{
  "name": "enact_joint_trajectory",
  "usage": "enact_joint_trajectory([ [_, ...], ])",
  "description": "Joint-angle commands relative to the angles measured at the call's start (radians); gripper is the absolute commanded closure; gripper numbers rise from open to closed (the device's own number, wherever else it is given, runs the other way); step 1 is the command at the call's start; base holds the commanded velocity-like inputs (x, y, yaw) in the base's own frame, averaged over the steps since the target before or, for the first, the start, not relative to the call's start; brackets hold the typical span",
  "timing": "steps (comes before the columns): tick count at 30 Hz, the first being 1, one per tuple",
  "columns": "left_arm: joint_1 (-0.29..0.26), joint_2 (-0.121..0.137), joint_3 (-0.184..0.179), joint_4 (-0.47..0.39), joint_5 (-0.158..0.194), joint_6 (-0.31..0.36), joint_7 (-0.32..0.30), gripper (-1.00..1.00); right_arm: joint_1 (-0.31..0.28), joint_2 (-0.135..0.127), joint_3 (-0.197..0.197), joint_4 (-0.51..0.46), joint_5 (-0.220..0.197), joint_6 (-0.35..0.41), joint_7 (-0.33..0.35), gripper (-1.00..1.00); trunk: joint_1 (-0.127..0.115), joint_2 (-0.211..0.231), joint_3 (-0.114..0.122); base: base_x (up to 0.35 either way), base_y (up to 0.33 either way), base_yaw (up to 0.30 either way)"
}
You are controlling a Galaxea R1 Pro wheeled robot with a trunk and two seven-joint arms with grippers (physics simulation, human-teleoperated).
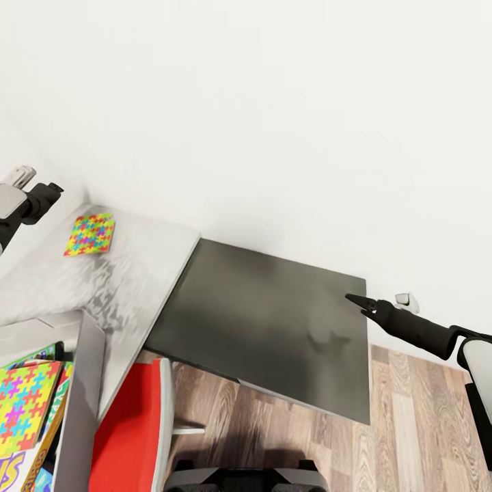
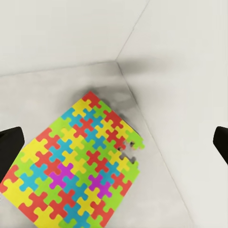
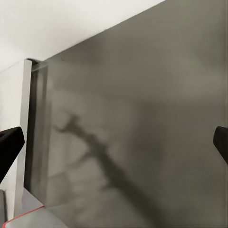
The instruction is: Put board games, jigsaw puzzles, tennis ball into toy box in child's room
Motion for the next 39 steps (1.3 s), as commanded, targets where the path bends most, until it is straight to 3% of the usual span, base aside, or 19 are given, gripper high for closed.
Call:
enact_joint_trajectory([
  [1, 0.000, 0.000, -0.004, -0.002, 0.007, 0.005, 0.006, -1.00, -0.001, 0.000, -0.001, 0.000, 0.010, 0.005, 0.010, -1.00, 0.000, -0.002, -0.003, 0.000, 0.000, 0.000],
  [12, -0.001, -0.002, -0.011, -0.002, -0.004, 0.001, 0.007, -1.00, 0.001, -0.002, -0.002, 0.000, 0.010, 0.005, 0.020, -1.00, 0.000, -0.002, -0.021, 0.000, 0.000, 0.000],
  [15, -0.002, -0.001, -0.013, -0.002, -0.007, 0.001, 0.007, -1.00, 0.003, -0.016, -0.003, -0.001, 0.009, 0.005, 0.060, -1.00, 0.000, -0.002, -0.026, 0.000, 0.000, 0.000],
  [17, -0.003, -0.001, -0.014, -0.002, -0.008, 0.000, 0.007, -1.00, 0.004, -0.030, -0.004, -0.001, 0.009, 0.005, 0.097, -1.00, 0.000, -0.002, -0.029, 0.000, 0.000, 0.000],
  [19, -0.005, 0.000, -0.015, -0.002, -0.009, -0.001, 0.007, -1.00, 0.008, -0.069, -0.004, -0.001, 0.009, 0.005, 0.208, -1.00, 0.000, -0.002, -0.032, 0.000, 0.000, 0.000],
  [20, -0.005, 0.000, -0.015, -0.002, -0.009, -0.001, 0.007, -1.00, 0.008, -0.069, -0.004, -0.001, 0.009, 0.005, 0.208, -1.00, 0.000, -0.002, -0.034, 0.000, 0.000, 0.000],
  [22, -0.006, 0.000, -0.016, -0.002, -0.009, -0.002, 0.006, -1.00, 0.017, -0.114, -0.004, -0.001, 0.010, 0.005, 0.349, -1.00, 0.000, -0.002, -0.037, 0.000, 0.000, 0.008],
  [23, -0.006, 0.000, -0.016, -0.002, -0.009, -0.002, 0.006, -1.00, 0.017, -0.114, -0.004, -0.001, 0.010, 0.005, 0.349, -1.00, 0.000, -0.002, -0.039, 0.000, 0.000, 0.012],
  [24, -0.007, 0.001, -0.016, -0.002, -0.009, -0.003, 0.006, -1.00, 0.025, -0.135, -0.004, -0.002, 0.010, 0.005, 0.419, -1.00, 0.000, -0.002, -0.040, 0.000, 0.000, 0.023],
  [25, -0.007, 0.001, -0.016, -0.002, -0.009, -0.003, 0.006, -1.00, 0.025, -0.135, -0.004, -0.002, 0.010, 0.005, 0.419, -1.00, 0.000, -0.002, -0.042, 0.000, 0.000, 0.023],
  [27, -0.007, 0.001, -0.016, -0.002, -0.009, -0.004, 0.005, -1.00, 0.041, -0.170, -0.004, -0.001, 0.011, 0.005, 0.535, -1.00, 0.000, -0.002, -0.045, 0.000, 0.000, 0.035],
  [28, -0.007, 0.001, -0.016, -0.002, -0.009, -0.004, 0.005, -1.00, 0.041, -0.170, -0.004, -0.001, 0.011, 0.005, 0.535, -1.00, 0.000, -0.002, -0.047, 0.000, 0.000, 0.039],
  [30, -0.007, 0.001, -0.015, -0.002, -0.009, -0.005, 0.005, -1.00, 0.054, -0.192, -0.005, -0.001, 0.010, 0.005, 0.613, -1.00, 0.000, -0.002, -0.050, 0.000, 0.000, 0.047],
  [39, -0.008, 0.001, -0.013, -0.002, -0.009, -0.005, 0.005, -1.00, 0.070, -0.221, -0.004, -0.002, 0.010, 0.005, 0.708, -1.00, 0.000, -0.002, -0.064, 0.000, 0.000, 0.057],
])
